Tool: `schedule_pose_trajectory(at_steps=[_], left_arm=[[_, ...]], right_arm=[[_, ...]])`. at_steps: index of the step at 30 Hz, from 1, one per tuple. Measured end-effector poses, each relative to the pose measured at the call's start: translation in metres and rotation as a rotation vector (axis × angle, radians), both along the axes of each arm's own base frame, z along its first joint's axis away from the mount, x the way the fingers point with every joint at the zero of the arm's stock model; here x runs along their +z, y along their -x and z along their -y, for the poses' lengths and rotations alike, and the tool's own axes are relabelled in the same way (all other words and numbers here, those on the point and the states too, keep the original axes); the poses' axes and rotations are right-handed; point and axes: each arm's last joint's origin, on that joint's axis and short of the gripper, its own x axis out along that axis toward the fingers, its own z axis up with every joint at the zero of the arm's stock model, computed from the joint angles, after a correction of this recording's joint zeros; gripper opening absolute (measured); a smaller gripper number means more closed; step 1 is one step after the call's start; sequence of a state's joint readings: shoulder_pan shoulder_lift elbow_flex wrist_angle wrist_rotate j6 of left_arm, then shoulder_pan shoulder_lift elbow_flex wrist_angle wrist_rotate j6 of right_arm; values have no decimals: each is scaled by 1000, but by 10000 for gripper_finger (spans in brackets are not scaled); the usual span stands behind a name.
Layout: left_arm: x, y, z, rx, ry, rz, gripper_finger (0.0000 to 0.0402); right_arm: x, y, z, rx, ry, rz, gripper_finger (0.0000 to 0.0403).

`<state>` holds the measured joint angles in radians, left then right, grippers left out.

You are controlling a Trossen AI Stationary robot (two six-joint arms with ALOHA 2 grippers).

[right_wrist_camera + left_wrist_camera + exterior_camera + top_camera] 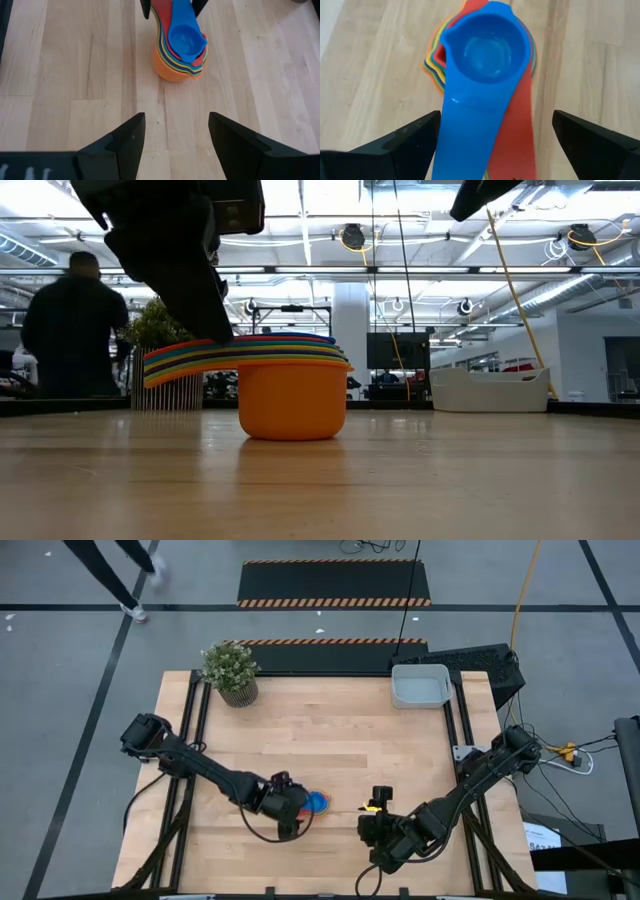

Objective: Nest measuring cups in basket
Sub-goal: Adjust the stacked measuring cup on the table

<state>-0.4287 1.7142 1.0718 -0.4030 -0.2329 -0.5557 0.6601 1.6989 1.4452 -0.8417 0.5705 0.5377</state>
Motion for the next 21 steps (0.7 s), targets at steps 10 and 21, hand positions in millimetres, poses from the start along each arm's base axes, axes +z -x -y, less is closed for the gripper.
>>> schedule_pose_trajectory(at_steps=[10,21], left_arm=[[-1,7,13,39,45,-10,383],[-1,14,26,70,90,-11,383]], right_arm=[[0,0,0,0,0,0,210],[0,0,0,6,4,-1,210]])
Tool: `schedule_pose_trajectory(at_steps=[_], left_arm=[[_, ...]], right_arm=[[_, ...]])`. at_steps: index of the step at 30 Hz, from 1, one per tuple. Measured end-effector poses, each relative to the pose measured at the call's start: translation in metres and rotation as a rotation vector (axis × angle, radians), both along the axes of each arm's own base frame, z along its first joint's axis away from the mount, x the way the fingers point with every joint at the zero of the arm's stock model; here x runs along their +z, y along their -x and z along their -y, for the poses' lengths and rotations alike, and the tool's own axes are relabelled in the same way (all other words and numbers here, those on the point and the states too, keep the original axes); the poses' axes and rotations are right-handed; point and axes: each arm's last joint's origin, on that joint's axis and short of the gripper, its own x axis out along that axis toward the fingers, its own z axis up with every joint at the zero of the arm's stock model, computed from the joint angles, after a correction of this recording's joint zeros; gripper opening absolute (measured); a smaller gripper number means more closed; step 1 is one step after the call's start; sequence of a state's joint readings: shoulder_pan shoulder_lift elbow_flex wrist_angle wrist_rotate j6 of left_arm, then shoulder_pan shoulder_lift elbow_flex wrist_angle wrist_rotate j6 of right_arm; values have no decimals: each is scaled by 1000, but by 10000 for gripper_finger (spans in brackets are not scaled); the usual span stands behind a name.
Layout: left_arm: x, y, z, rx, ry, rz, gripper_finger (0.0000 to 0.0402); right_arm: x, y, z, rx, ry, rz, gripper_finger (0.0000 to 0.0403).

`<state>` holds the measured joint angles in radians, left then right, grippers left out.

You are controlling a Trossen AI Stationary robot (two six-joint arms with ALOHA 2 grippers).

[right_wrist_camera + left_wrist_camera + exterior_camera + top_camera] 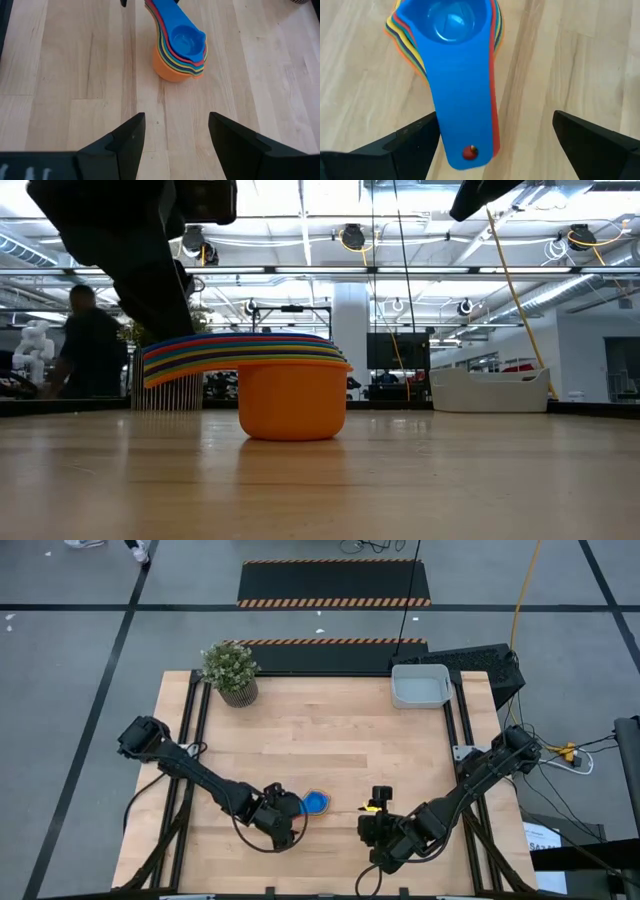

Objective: Nest measuring cups in basket
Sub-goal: Adjust the stacked measuring cup on the table

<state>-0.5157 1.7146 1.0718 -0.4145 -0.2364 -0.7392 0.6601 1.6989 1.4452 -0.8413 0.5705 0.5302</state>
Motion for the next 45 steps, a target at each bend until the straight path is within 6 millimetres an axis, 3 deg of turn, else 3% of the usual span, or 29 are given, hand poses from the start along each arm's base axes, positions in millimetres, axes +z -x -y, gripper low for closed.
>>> schedule_pose_trajectory(at_steps=[17,23,31,37,45], left_arm=[[2,11,18,117,-100,105,383],[2,11,16,200,-113,144,383],[2,7,11,184,-131,138,383],[-22,0,9,153,-196,87,383],[-29,0,12,170,-210,83,371]], right_arm=[[0,2,-2,-17,-20,8,210],[0,1,-3,-18,-27,19,210],[0,0,-3,-8,-16,18,210],[1,0,-3,0,-14,19,210],[1,0,-3,6,-11,19,210]])
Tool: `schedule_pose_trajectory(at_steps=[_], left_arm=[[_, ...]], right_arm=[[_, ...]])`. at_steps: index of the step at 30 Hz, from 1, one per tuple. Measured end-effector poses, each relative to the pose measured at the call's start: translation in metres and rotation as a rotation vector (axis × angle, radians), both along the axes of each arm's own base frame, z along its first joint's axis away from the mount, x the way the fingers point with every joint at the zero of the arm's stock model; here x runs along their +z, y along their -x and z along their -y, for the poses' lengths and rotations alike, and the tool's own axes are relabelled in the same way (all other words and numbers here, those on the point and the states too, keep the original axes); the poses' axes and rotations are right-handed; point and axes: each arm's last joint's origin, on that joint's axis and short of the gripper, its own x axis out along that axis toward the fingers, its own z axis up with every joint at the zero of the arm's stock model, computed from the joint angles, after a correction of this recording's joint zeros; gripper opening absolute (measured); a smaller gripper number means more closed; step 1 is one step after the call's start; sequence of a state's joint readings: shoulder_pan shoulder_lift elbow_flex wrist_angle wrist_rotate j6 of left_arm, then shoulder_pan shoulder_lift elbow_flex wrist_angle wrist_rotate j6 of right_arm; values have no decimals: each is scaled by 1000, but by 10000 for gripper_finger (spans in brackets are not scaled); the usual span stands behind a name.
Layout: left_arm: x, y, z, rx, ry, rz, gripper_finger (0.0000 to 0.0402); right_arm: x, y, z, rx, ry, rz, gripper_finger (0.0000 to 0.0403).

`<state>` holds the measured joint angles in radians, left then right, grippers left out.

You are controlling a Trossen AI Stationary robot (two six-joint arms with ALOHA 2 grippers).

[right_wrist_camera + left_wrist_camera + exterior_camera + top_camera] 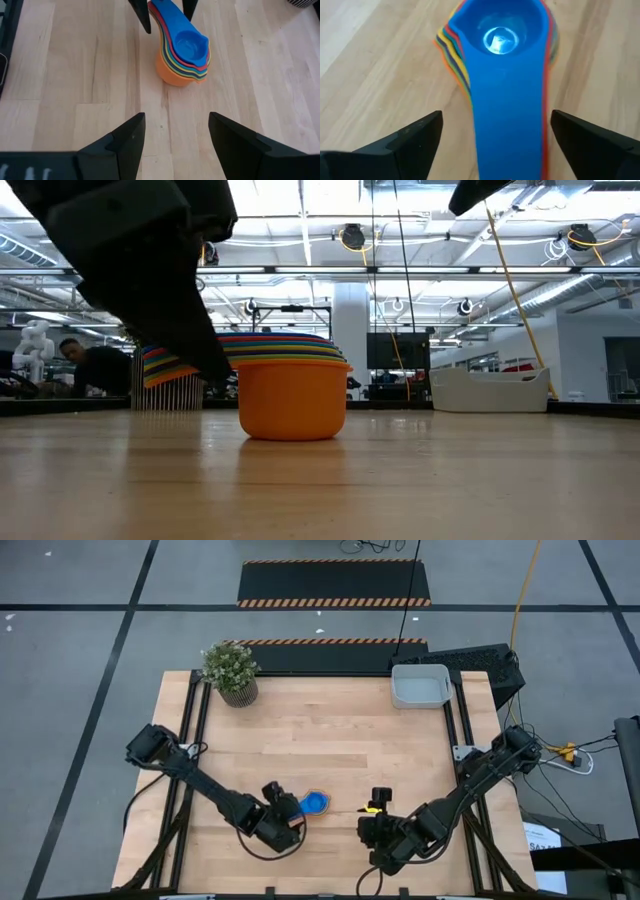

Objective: Nest measuring cups in basket
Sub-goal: Adjust the stacked measuring cup on the table

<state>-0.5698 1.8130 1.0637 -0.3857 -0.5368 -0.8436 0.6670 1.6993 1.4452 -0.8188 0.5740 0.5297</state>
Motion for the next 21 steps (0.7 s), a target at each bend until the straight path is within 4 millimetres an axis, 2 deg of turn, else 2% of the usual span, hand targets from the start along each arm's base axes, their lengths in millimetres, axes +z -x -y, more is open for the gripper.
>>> schedule_pose_trajectory(at_steps=[16,19,21], left_arm=[[0,-5,-10,-28,-55,-23,170],[0,-8,-15,-23,-62,-26,154],[0,-9,-17,-28,-71,-30,160]], right_arm=[[0,-2,1,-8,-8,9,210],[1,-3,0,-8,-16,19,210],[1,-3,0,-6,-19,24,210]])
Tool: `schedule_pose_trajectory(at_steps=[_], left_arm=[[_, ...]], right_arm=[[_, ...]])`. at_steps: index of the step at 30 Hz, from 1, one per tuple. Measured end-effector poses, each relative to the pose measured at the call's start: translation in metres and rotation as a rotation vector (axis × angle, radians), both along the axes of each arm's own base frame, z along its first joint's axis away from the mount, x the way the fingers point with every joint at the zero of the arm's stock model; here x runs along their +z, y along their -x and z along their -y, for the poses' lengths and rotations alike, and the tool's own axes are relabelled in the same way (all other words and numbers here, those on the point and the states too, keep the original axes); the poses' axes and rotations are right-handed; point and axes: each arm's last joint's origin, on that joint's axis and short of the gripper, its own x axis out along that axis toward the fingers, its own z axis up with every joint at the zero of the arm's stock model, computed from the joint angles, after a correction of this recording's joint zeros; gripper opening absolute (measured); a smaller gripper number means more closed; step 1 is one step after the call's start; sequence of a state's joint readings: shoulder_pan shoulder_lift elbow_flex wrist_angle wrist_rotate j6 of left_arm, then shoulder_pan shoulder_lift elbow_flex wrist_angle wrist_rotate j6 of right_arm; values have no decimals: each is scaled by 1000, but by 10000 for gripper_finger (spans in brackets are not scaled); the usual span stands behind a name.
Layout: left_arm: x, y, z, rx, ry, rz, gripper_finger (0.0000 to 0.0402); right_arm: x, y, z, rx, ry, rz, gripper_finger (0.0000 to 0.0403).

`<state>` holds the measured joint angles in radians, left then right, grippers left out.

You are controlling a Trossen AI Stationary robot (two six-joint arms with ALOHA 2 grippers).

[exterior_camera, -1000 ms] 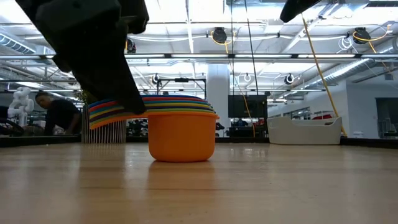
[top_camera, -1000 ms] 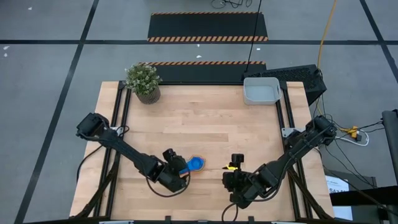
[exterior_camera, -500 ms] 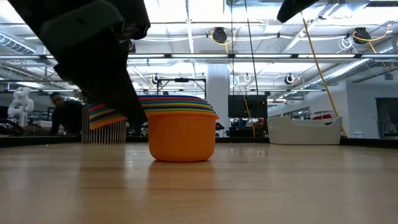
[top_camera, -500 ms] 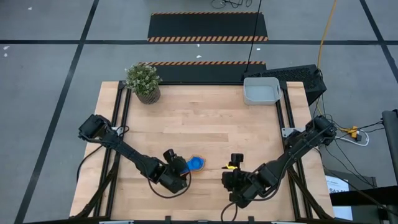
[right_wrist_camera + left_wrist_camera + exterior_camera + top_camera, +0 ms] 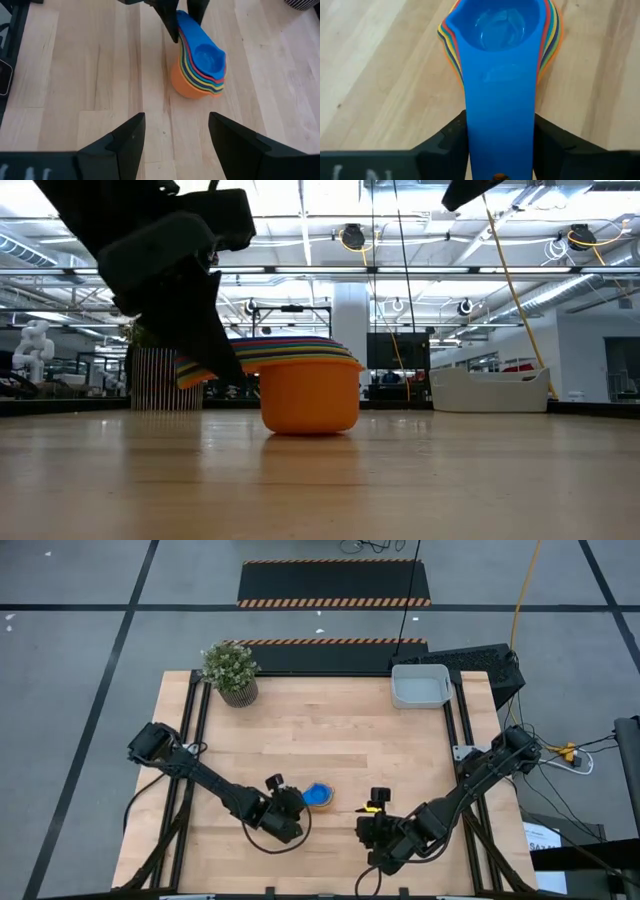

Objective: Nest measuring cups in basket
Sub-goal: Adjust the stacked measuring cup on the table

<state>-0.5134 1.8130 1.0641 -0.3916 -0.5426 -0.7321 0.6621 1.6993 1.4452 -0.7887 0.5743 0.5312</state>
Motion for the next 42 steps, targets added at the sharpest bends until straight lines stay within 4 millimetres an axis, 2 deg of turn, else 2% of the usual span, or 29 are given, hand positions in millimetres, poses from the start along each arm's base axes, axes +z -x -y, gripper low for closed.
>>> schedule_pose_trajectory(at_steps=[3,9,13,18,22,26,32,36,42], left_arm=[[0,-1,-2,-17,-17,-7,200],[2,2,3,-66,-46,-14,311],[10,7,20,-119,1,1,351],[22,29,51,-283,-183,27,339],[18,54,59,-341,-420,-30,315],[5,78,62,-390,-540,-86,299],[-16,108,83,-543,-677,33,308],[-22,108,97,-562,-827,160,329],[-51,87,93,-653,-1035,28,337]], right_arm=[[0,0,0,-4,-5,3,210],[1,-2,-1,-9,-16,23,210],[3,-4,-2,-28,-12,80,210],[-5,-12,-9,16,-58,194,210],[-14,-19,-14,61,-118,337,210],[-21,-22,-15,94,-153,455,210],[-27,-22,-14,135,-113,486,210],[-28,-26,-8,133,-77,474,210],[-28,-35,8,43,-44,496,210]])
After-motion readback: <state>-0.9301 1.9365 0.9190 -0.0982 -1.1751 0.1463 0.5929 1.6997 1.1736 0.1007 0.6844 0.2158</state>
